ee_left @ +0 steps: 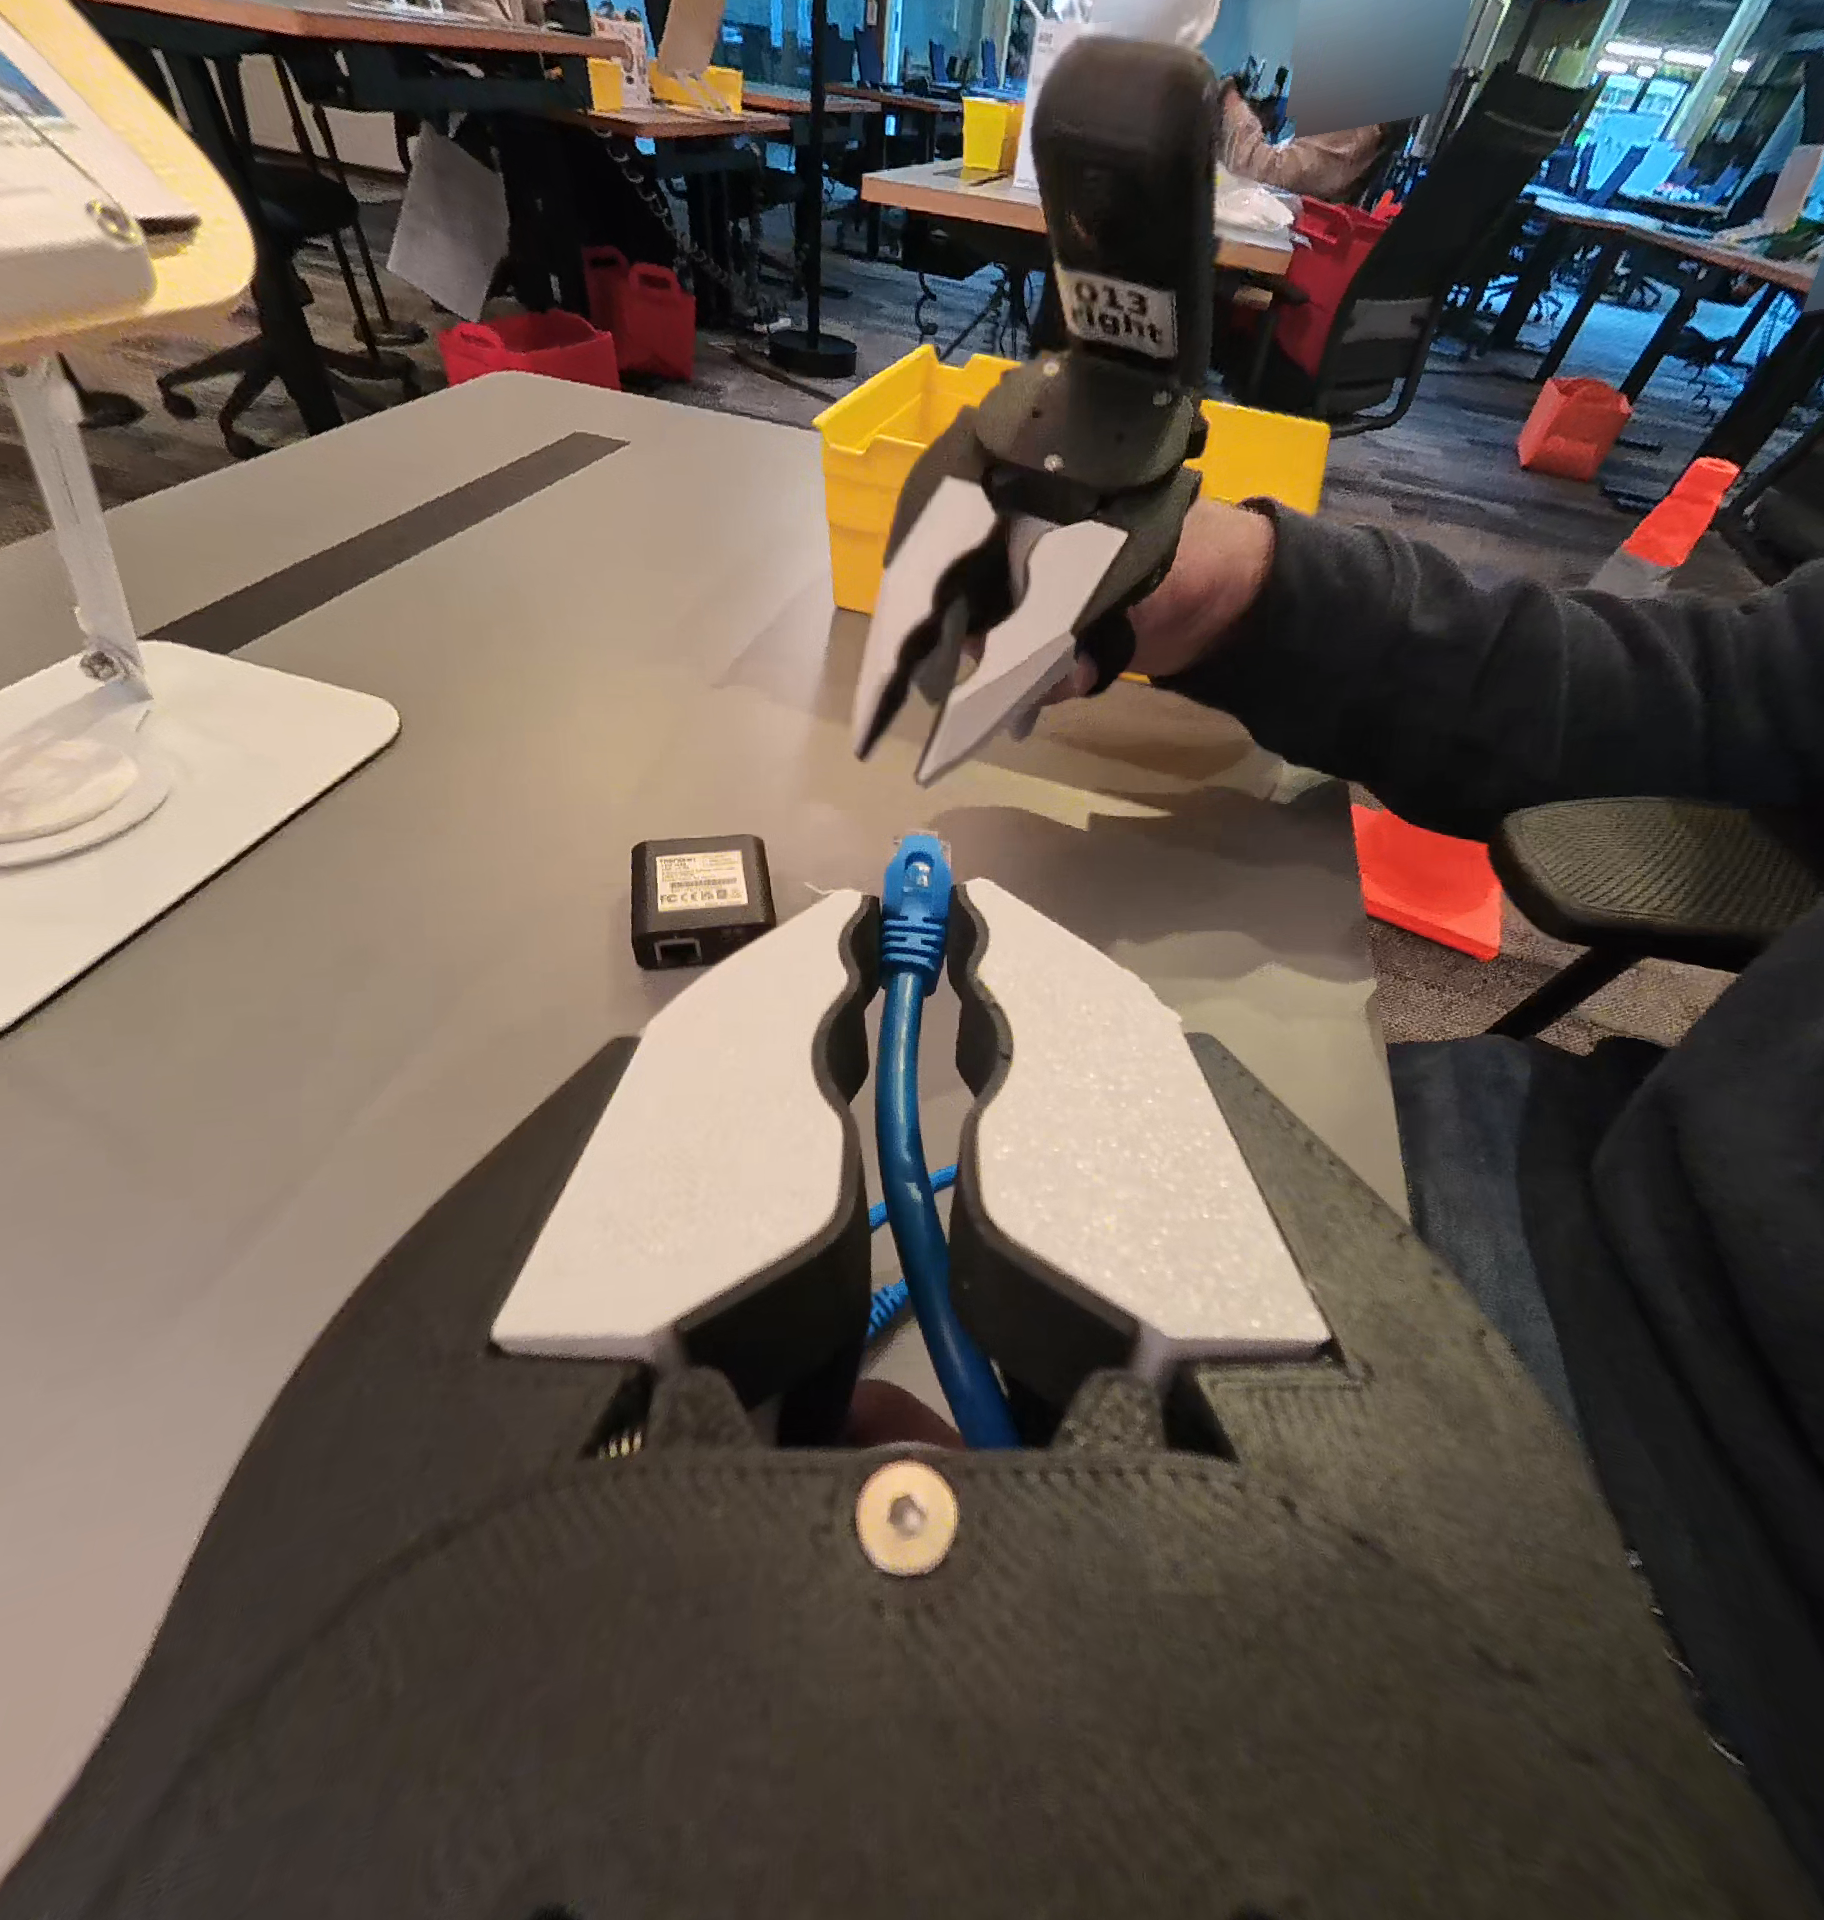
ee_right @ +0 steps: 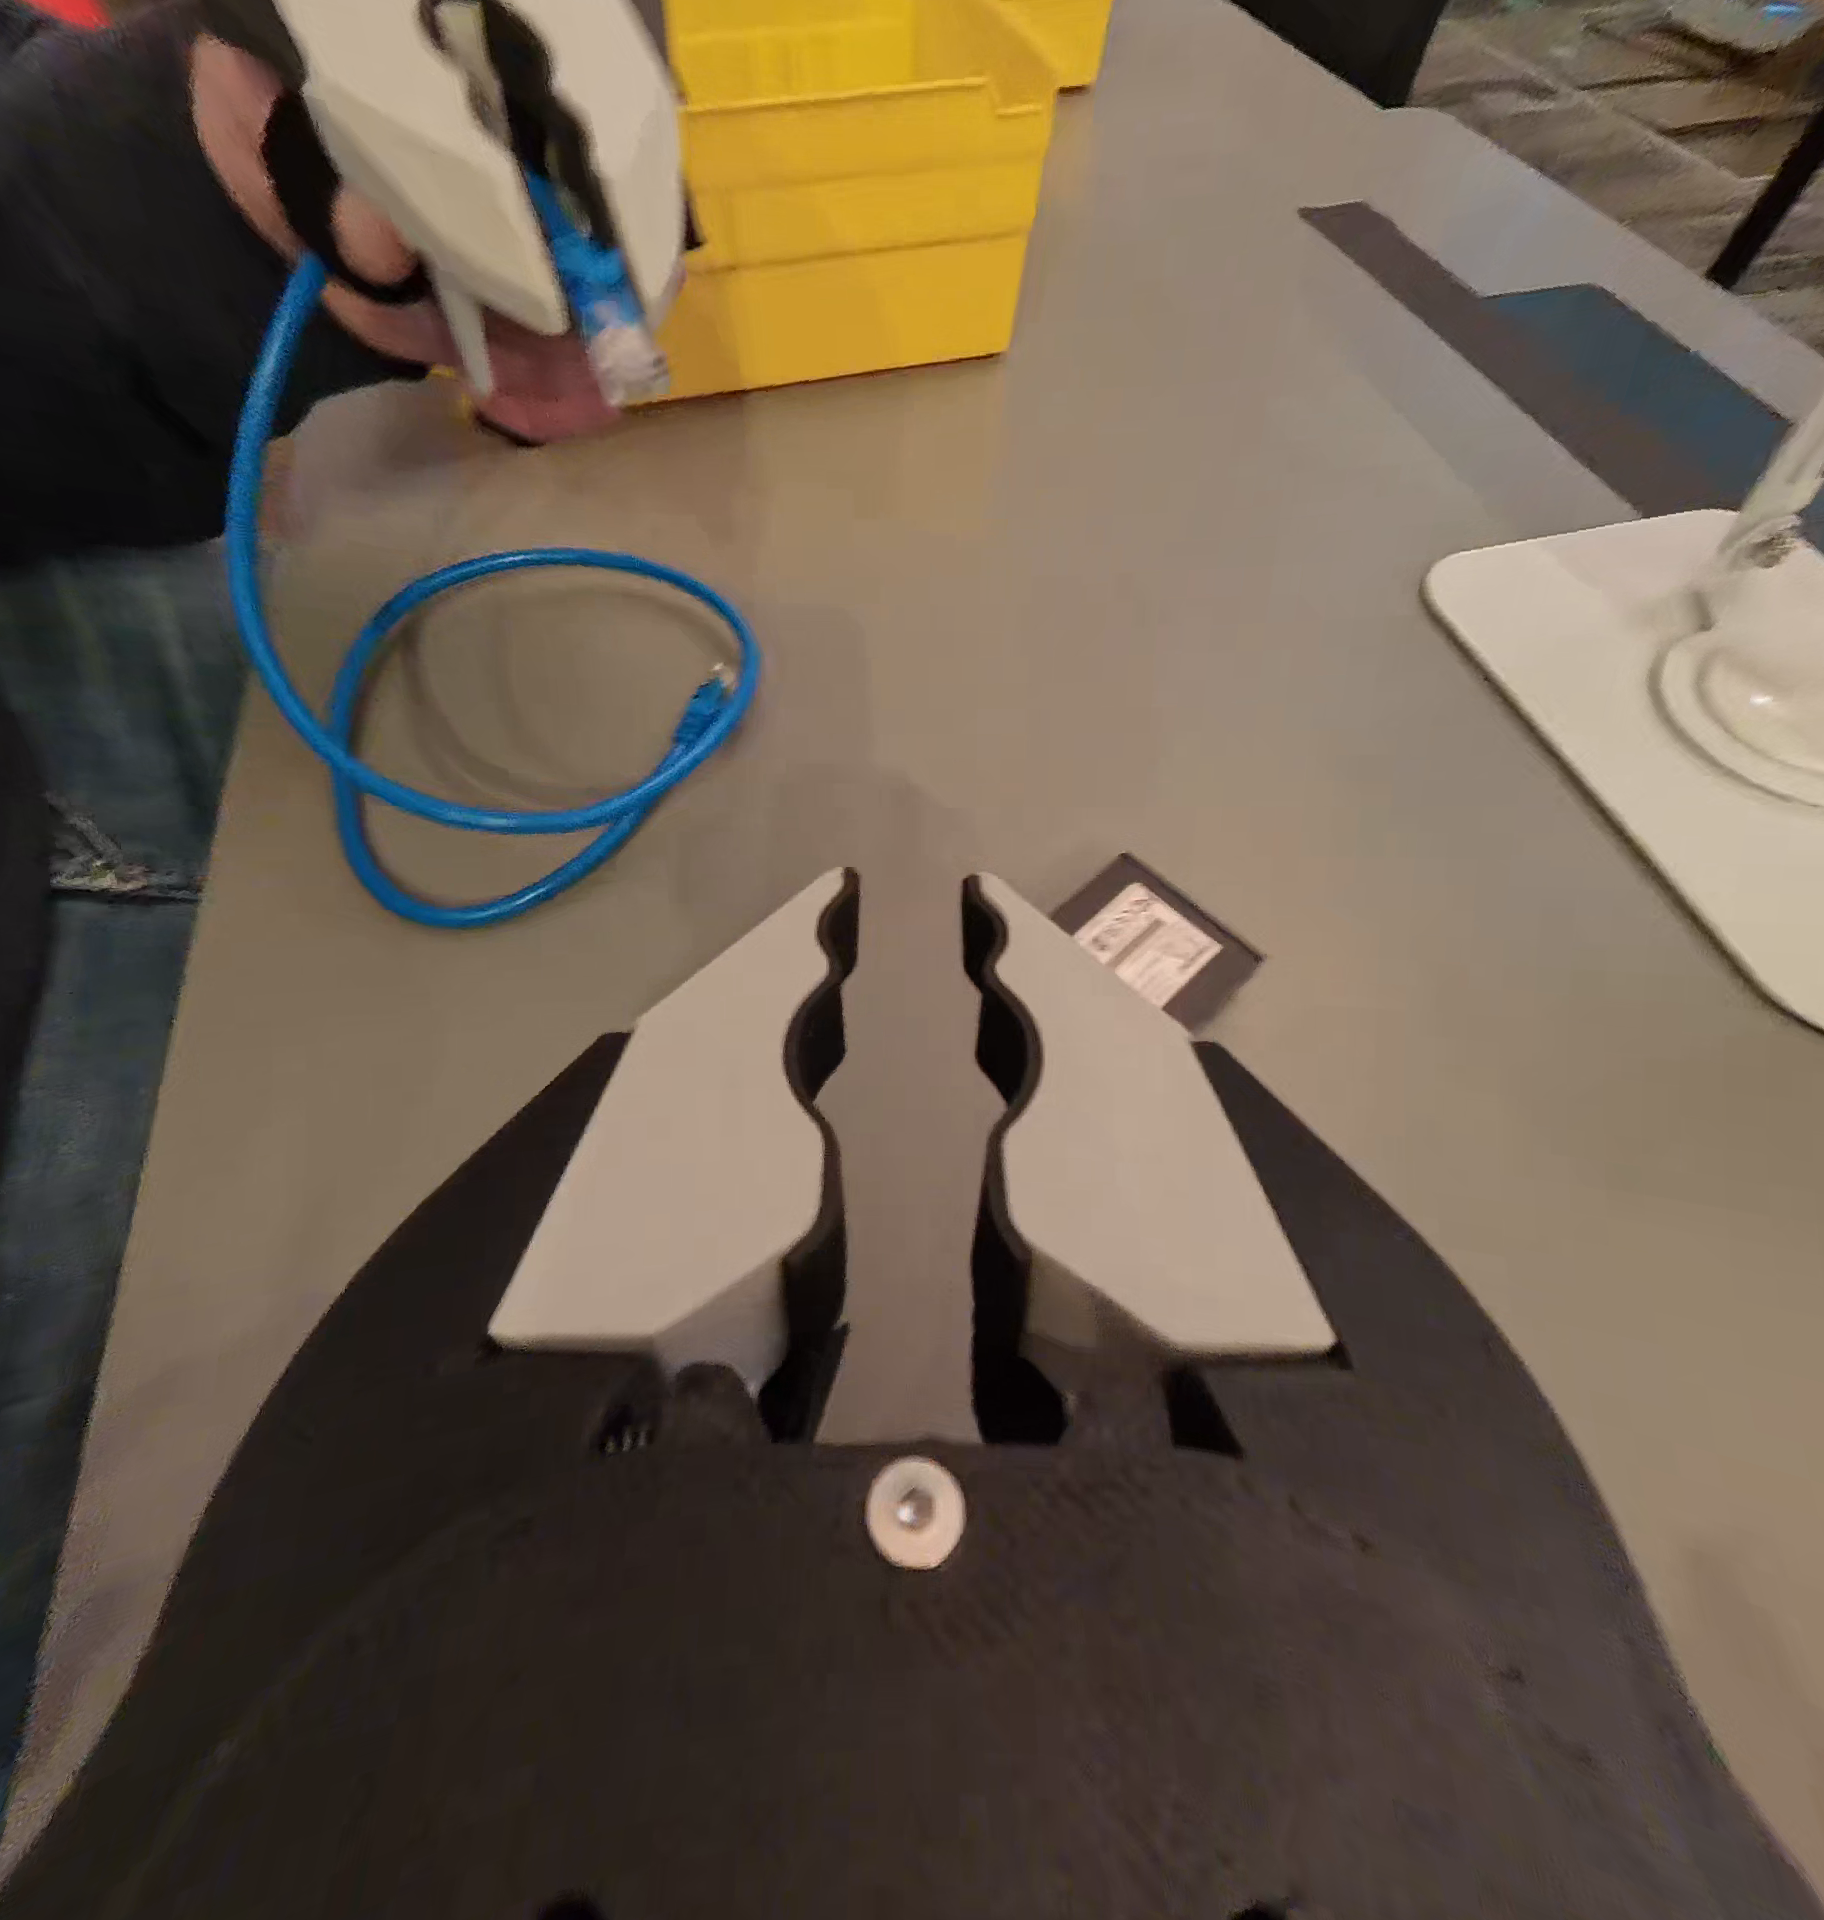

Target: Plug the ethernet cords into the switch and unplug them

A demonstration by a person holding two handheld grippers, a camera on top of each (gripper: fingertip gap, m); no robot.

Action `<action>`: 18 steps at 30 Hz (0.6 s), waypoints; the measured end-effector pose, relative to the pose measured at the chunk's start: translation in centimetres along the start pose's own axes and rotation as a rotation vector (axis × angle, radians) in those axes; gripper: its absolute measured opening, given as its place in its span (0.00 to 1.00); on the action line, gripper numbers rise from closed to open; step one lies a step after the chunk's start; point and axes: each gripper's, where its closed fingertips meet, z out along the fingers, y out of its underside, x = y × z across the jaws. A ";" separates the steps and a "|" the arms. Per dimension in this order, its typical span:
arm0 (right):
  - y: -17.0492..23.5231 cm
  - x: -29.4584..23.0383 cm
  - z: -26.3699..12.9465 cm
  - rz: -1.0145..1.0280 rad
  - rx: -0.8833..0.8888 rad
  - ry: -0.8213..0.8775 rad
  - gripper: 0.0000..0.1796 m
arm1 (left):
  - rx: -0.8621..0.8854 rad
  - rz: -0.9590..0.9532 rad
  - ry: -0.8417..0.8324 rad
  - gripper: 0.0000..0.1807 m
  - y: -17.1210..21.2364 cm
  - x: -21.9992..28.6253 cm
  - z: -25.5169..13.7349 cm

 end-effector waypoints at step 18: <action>6.6 6.2 5.7 -0.124 -0.260 -0.264 0.34 | 0.037 -0.079 -0.008 0.07 2.4 -1.9 -0.5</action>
